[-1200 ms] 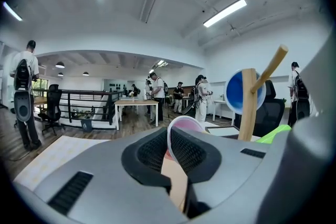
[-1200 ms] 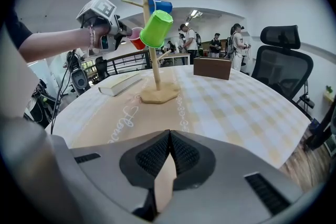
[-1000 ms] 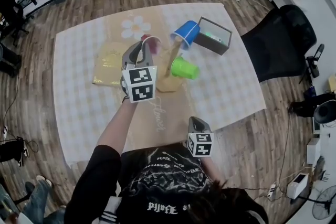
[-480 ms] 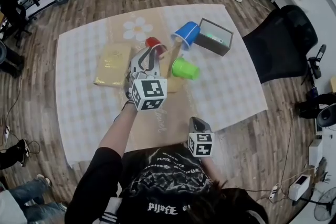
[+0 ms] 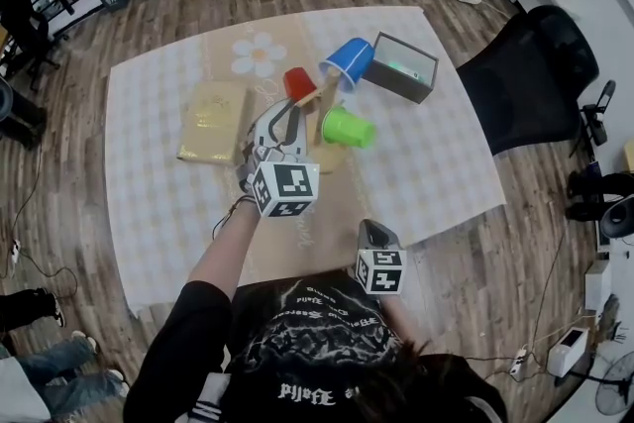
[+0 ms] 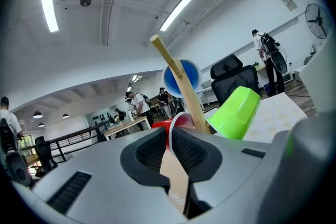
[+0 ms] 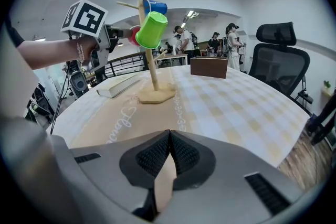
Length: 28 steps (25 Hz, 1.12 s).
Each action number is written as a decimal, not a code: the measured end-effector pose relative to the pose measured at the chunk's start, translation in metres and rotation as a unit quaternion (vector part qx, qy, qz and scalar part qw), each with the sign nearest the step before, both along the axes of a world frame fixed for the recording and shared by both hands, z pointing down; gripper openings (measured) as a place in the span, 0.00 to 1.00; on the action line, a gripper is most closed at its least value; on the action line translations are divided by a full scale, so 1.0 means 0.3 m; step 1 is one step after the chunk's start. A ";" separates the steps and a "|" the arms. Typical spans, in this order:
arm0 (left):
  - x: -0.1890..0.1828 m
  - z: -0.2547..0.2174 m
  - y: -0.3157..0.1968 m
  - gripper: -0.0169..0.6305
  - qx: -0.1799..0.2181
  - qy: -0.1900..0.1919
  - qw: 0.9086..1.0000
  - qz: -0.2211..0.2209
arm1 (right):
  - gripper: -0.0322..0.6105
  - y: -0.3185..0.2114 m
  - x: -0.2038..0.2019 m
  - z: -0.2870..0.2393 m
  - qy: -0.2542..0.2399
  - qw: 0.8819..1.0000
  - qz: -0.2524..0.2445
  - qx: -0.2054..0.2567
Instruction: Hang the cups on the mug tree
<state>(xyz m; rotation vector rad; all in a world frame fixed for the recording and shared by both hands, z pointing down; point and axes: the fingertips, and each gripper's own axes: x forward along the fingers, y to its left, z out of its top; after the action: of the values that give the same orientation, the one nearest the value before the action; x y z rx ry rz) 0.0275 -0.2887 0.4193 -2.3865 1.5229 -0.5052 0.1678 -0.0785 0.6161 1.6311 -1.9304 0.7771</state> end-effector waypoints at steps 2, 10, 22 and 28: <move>0.022 0.017 0.000 0.10 -0.003 0.000 1.000 0.003 | 0.06 -0.004 0.017 0.008 0.000 1.000 -0.001 0.000; -0.003 0.028 0.057 0.12 -0.009 0.025 0.999 0.033 | 0.06 0.019 -0.057 -0.006 -0.003 1.000 -0.009 0.005; 0.062 0.055 0.161 0.15 -0.077 0.119 0.987 0.077 | 0.06 -0.013 -0.038 -0.049 -0.028 0.998 -0.039 0.038; -0.004 0.057 0.297 0.15 -0.123 0.187 0.970 0.097 | 0.06 -0.053 -0.065 -0.158 -0.082 0.991 -0.044 0.091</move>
<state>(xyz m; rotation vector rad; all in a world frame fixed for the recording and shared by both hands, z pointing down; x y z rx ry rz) 0.0262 -0.1996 0.4363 -2.9206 1.4066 -0.2175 0.1482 -0.0944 0.5688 1.6163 -2.2314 0.7377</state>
